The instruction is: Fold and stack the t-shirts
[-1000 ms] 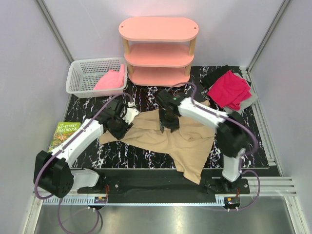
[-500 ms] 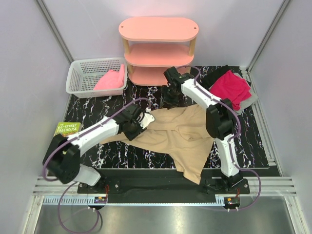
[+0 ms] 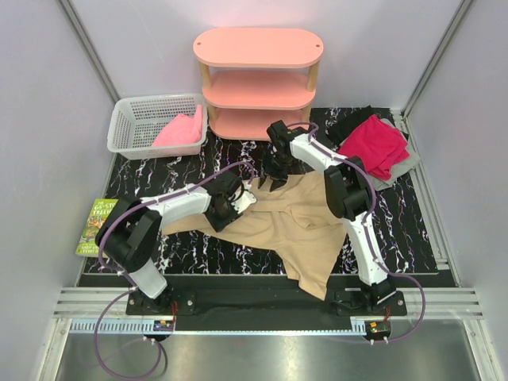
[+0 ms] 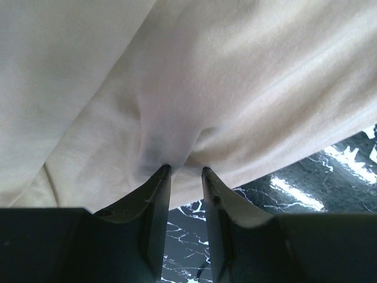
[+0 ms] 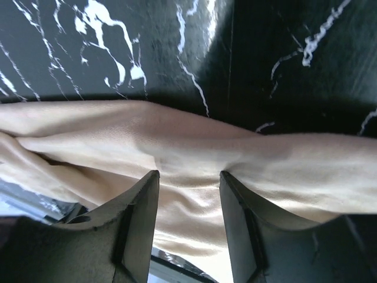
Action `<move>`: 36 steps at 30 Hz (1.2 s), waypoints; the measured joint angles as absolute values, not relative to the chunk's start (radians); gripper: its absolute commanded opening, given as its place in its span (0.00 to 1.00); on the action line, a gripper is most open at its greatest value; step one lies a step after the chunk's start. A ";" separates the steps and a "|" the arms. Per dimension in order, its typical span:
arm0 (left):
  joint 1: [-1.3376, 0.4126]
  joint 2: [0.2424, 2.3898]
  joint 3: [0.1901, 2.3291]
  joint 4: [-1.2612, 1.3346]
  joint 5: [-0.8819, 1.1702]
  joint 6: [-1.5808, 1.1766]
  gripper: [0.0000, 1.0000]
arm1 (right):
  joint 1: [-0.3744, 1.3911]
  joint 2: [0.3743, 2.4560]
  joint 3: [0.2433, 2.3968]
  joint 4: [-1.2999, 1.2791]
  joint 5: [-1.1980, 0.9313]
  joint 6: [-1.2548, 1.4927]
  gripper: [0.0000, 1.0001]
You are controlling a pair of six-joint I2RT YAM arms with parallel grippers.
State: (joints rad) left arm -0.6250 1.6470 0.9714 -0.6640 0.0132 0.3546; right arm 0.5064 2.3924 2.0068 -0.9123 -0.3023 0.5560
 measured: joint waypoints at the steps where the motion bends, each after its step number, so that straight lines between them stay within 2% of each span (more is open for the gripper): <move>1: -0.625 1.656 0.974 -0.663 0.012 0.355 0.32 | 0.502 2.401 2.017 -0.915 -0.314 0.557 0.53; 14: -0.645 1.623 0.973 -0.672 -0.023 0.347 0.32 | 0.447 2.488 2.119 -0.930 -0.469 0.566 0.52; 26: -0.662 1.678 0.986 -0.686 -0.044 0.336 0.32 | 0.439 2.494 2.120 -0.928 -0.493 0.566 0.52; 36: -0.812 1.691 0.986 -0.717 -0.099 0.351 0.32 | 0.429 2.498 2.122 -0.928 -0.510 0.568 0.52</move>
State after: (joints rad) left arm -0.8116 1.6909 0.9859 -0.7174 -0.0986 0.3508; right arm 0.4286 2.4981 2.1223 -0.9276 -0.5102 0.5678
